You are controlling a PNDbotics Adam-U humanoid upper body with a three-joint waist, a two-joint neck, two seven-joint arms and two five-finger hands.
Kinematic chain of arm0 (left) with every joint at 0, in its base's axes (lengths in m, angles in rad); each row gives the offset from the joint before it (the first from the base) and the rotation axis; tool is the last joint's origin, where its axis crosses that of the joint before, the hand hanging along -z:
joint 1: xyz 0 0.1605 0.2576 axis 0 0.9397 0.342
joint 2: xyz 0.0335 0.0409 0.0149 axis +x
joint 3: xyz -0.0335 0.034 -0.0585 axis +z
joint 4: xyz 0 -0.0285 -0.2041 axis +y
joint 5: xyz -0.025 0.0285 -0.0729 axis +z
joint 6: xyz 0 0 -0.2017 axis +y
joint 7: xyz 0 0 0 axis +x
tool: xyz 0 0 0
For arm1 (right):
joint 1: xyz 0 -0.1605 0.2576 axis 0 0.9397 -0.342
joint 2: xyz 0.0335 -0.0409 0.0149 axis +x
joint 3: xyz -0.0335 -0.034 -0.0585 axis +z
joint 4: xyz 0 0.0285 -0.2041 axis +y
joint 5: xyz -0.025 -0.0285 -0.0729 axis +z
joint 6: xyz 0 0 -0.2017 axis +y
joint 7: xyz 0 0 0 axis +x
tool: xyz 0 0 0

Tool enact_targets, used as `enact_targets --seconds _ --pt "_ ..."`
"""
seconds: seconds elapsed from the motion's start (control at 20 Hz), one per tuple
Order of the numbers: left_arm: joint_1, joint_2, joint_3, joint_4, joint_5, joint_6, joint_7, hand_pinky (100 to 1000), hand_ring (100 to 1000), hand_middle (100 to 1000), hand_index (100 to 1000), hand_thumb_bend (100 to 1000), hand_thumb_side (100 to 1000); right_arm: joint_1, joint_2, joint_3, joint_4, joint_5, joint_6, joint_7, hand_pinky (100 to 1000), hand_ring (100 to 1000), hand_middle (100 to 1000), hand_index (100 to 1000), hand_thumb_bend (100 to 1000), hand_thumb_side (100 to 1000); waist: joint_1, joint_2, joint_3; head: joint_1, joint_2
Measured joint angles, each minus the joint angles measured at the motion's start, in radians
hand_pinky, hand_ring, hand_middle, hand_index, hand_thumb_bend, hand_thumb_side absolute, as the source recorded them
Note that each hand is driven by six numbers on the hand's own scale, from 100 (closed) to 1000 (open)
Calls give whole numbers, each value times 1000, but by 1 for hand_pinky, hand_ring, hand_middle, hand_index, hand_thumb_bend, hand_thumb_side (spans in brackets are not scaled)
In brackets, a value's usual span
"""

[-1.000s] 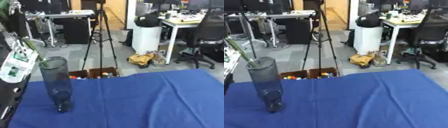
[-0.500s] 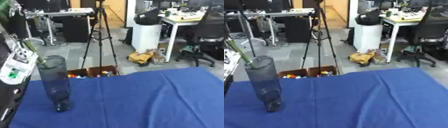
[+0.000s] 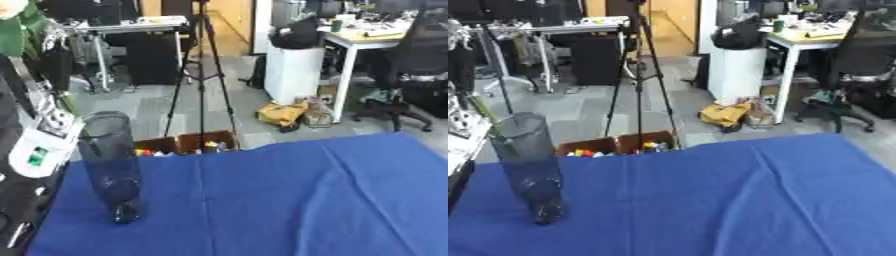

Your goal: Arrange flowers into the vase.

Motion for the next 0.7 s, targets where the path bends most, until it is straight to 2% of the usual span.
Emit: enact_targets --seconds 0.4,0.45,0.55,0.6,0.7 --pt "1 -7 -11 20 -10 29 -37 100 100 100 129 100 525 -3 0 0 0 2 3 3 985 1000 592 1000 166 486 3 2 2 -2 0" --pt "1 -8 -12 20 -12 29 -38 100 100 100 191 100 463 -3 0 0 0 2 3 3 985 1000 592 1000 164 486 3 2 2 -3 0" --pt "3 -9 -20 26 -19 33 -47 100 100 100 191 100 463 -3 0 0 0 2 5 2 985 1000 592 1000 164 486 6 2 3 -4 0" --pt "4 -9 -26 29 -23 36 -57 100 100 100 240 100 438 -4 0 0 0 3 6 2 985 1000 592 1000 163 486 8 2 3 -4 0" --pt "4 -12 -40 36 -34 46 -84 100 100 100 240 100 438 -4 0 0 1 3 6 1 985 1000 592 1000 163 486 9 2 3 -4 0"
